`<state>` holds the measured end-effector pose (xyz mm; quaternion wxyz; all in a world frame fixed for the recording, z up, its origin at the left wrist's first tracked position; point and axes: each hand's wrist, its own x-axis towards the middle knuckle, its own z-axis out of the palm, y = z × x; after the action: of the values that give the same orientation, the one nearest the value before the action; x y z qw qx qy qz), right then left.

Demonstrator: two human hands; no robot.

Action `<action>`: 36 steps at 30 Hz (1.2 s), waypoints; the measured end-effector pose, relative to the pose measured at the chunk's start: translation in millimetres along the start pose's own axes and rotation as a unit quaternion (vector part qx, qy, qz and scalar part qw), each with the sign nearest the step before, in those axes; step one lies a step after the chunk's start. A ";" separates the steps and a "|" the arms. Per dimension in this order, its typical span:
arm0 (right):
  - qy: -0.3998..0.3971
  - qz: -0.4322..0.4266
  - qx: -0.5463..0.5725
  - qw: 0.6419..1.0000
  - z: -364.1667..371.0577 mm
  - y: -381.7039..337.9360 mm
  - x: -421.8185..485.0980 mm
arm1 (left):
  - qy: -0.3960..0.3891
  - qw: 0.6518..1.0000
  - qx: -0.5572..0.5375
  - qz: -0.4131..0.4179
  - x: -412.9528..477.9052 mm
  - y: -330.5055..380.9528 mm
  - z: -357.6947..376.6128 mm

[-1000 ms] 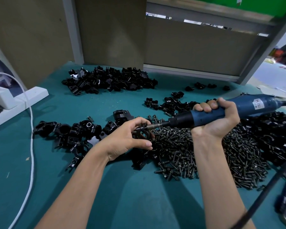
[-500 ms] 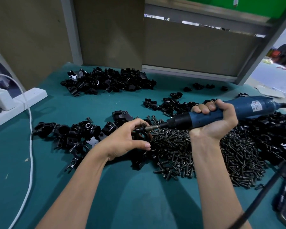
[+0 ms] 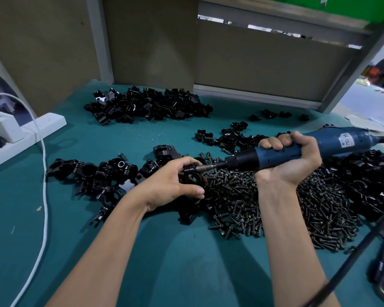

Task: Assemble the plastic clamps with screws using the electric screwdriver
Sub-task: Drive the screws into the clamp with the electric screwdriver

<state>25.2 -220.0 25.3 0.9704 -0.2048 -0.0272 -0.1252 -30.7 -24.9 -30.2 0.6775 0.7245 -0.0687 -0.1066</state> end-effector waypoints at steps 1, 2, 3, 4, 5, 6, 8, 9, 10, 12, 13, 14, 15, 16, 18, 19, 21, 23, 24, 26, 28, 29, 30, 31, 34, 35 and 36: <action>0.001 0.000 -0.002 1.000 0.1 0.1 0.0 | 0.000 1.000 -0.001 0.000 -0.1 -0.1 -0.1; 0.002 -0.001 -0.003 1.000 0.2 0.1 0.0 | 0.000 1.000 -0.001 -0.001 0.0 -0.3 0.1; 0.002 -0.001 -0.002 1.000 0.4 0.2 -0.1 | 0.000 1.000 -0.002 -0.001 0.0 -0.3 0.3; 0.002 -0.001 -0.002 1.000 0.6 0.3 -0.1 | 0.000 1.000 -0.003 0.000 0.0 -0.5 0.3; 0.002 0.000 -0.001 1.000 0.9 0.3 -0.4 | 0.000 1.000 -0.004 0.000 -0.1 -0.6 0.3; 0.001 0.002 -0.001 1.000 1.3 0.5 -0.5 | 0.001 1.000 -0.005 0.000 -0.2 -0.8 0.1; 0.000 0.006 0.000 1.000 1.7 0.9 -1.1 | 0.001 1.000 -0.008 -0.002 -0.8 -0.9 -0.2; 0.000 0.006 0.001 1.000 1.9 1.2 -1.5 | 0.000 1.000 -0.008 -0.002 -0.8 -0.9 -0.2; 0.000 0.006 0.002 1.000 2.2 1.1 -1.7 | 0.000 1.000 -0.007 0.000 -0.7 -1.0 -0.2; -0.002 0.006 0.001 1.000 2.3 1.0 -2.2 | 0.000 1.000 -0.003 0.002 -0.9 -0.7 0.0; -0.004 0.006 -0.001 1.000 2.4 0.6 -2.6 | -0.001 1.000 -0.003 0.002 -1.3 0.0 0.2; -0.009 0.005 -0.003 1.000 2.6 0.2 -3.3 | -0.005 1.000 -0.008 0.000 -1.7 0.6 0.3; -0.016 0.003 -0.006 1.000 3.1 -0.6 -4.2 | -0.011 1.000 -0.020 -0.004 -2.1 1.1 0.6; -0.027 -0.001 -0.010 1.000 3.9 -1.8 -5.2 | -0.019 0.999 -0.034 -0.007 -2.7 1.5 1.2; -0.055 -0.010 -0.016 0.998 6.3 -4.5 -7.2 | -0.033 0.998 -0.053 -0.007 -4.4 3.1 1.7; -0.071 -0.012 -0.015 0.997 7.9 -5.9 -8.2 | -0.038 0.998 -0.057 -0.004 -4.9 3.6 1.8; -0.110 -0.010 -0.020 0.994 9.3 -9.5 -9.8 | -0.045 0.996 -0.071 0.004 -5.5 4.5 2.3; -0.164 0.001 -0.019 0.986 9.9 -14.2 -10.6 | -0.047 0.996 -0.068 0.018 -5.3 4.8 2.0; -0.196 0.014 -0.009 0.980 9.7 -16.9 -10.6 | -0.048 0.997 -0.054 0.025 -5.1 4.6 1.1; -0.246 0.039 0.028 0.968 8.1 -25.2 -8.8 | -0.046 0.997 -0.049 0.034 -4.7 4.5 -0.8; -0.255 0.030 0.057 0.965 5.2 -34.4 -4.9 | -0.022 0.994 -0.102 0.035 -4.5 3.7 -4.2; -0.243 0.017 0.059 0.968 4.0 -37.2 -3.0 | -0.009 0.989 -0.140 0.038 -4.3 3.2 -6.1; -0.223 0.005 0.054 0.973 2.8 -38.1 -1.8 | 0.001 0.984 -0.172 0.042 -4.3 2.6 -7.6; -0.200 -0.004 0.047 0.979 1.9 -37.4 -1.5 | 0.005 0.980 -0.193 0.046 -4.3 2.2 -8.6; -0.140 -0.013 0.021 0.990 1.6 -29.9 -3.8 | 0.005 0.978 -0.202 0.052 -4.0 2.8 -7.8; -0.127 -0.012 0.012 0.992 2.2 -27.2 -5.0 | 0.005 0.979 -0.195 0.053 -4.1 3.3 -7.1; -0.118 -0.012 0.004 0.993 2.9 -25.3 -5.5 | 0.005 0.981 -0.188 0.055 -3.9 3.8 -6.3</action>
<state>13.4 -240.0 37.3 0.9598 -0.2135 -0.1444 -0.1115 -32.7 -18.1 -25.8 0.8066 0.5800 -0.0841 -0.0767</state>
